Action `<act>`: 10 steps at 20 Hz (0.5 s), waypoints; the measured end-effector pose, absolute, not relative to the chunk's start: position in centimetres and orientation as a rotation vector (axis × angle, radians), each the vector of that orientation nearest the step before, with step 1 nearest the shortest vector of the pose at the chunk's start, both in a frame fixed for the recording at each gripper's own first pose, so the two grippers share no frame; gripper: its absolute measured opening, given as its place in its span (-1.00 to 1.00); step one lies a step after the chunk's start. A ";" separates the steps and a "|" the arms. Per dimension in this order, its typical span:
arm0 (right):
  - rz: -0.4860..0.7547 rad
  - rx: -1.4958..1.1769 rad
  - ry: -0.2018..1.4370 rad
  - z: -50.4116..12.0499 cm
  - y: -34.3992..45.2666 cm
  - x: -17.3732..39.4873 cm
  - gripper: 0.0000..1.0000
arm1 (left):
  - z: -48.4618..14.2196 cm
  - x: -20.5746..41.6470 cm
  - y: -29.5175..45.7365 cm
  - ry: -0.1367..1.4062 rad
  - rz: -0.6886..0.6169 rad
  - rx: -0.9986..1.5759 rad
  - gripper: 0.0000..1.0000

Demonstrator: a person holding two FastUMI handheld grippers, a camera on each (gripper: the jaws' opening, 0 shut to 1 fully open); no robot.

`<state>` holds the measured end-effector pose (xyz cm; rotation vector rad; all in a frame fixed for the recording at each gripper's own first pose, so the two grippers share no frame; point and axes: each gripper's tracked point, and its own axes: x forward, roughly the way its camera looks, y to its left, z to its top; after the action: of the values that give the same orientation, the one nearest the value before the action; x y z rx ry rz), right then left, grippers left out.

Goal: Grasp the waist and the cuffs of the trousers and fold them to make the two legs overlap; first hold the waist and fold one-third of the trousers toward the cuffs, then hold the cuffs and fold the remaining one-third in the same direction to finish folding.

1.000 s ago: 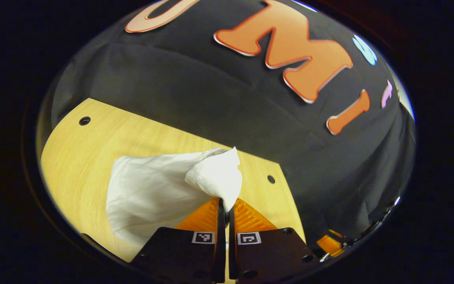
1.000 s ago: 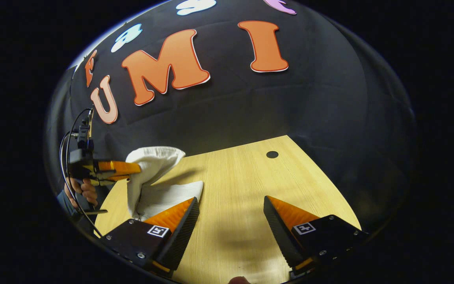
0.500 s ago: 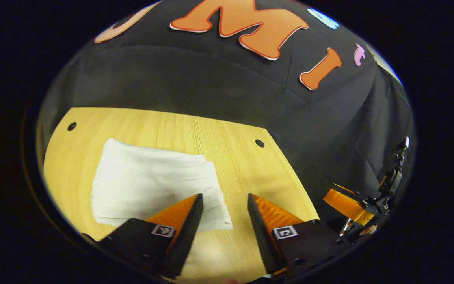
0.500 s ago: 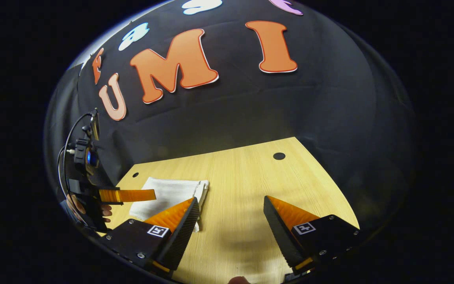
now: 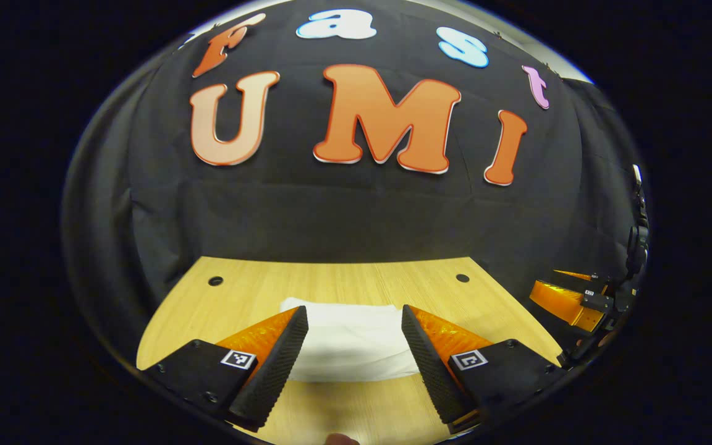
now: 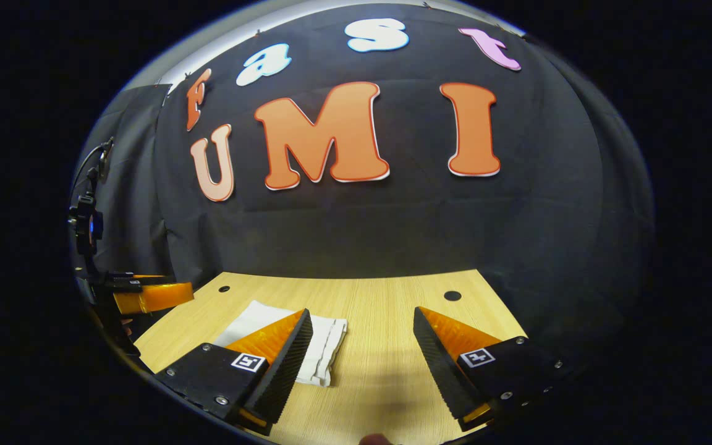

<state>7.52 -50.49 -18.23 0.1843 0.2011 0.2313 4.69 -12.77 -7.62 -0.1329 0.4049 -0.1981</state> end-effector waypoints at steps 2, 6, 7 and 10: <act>0.236 0.170 0.172 -16.9 -49.4 6.6 0.97 | -7.6 4.5 -12.4 0.344 -0.164 -0.119 0.97; 0.237 0.153 0.086 -13.8 -47.2 4.3 0.97 | -6.1 4.1 -12.0 0.200 -0.124 -0.083 0.97; 0.238 0.154 0.057 -12.9 -46.6 3.5 0.97 | -5.3 3.6 -11.7 0.164 -0.121 -0.077 0.97; 0.227 0.140 -0.008 -10.7 -44.8 0.9 0.97 | -2.1 1.0 -9.0 0.087 -0.116 -0.071 0.96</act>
<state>0.92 -44.81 -10.72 0.1397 -0.0077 0.2271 0.98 -8.99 -2.12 -0.0707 0.0866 -0.1159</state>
